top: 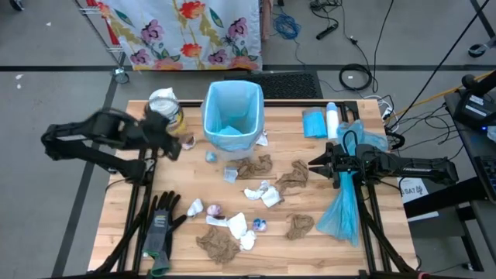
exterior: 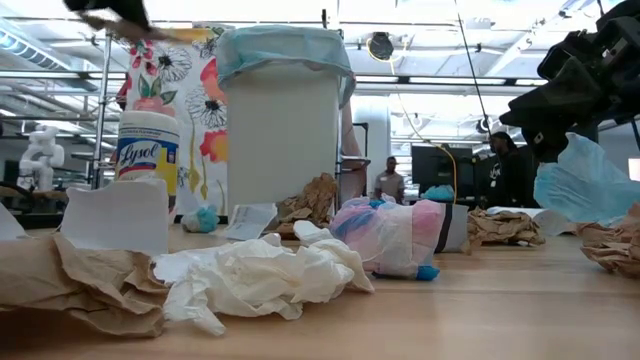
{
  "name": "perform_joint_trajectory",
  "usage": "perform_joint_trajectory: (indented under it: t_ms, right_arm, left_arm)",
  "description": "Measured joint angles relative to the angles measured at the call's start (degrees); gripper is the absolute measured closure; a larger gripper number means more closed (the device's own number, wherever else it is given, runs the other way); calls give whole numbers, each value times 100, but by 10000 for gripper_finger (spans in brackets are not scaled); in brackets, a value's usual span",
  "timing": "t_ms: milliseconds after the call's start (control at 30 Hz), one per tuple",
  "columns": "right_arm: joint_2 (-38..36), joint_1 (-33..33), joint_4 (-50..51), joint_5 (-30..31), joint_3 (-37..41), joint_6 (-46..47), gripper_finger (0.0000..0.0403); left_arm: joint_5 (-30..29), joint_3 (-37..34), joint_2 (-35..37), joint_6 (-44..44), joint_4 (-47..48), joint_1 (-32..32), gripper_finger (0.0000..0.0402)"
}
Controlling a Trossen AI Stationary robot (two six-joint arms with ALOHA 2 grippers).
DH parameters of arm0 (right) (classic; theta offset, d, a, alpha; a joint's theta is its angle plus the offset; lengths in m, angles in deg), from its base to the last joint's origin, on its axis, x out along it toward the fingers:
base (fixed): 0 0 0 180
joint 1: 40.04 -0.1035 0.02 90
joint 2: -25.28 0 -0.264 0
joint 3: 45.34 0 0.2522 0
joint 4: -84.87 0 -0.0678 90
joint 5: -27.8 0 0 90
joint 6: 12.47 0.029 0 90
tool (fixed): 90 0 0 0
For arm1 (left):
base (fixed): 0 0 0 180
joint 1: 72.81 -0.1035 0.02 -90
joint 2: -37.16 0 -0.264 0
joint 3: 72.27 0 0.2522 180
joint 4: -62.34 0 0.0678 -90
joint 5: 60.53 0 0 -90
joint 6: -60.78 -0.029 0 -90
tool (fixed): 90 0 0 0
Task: Place trash/remove bag and relplace
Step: Put the brown napkin into the trash bin
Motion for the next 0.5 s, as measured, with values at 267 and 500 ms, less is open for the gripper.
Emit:
perform_joint_trajectory:
  t_ms: [267,500]
  right_arm:
    - [0,-2,-2,-2,-1,0,293]
    - [2,0,-1,0,-1,0,293]
  left_arm:
    - [442,1621,-916,-2806,-1180,-1661,401]
    - [2093,2987,-2343,-4378,-1410,-2669,401]
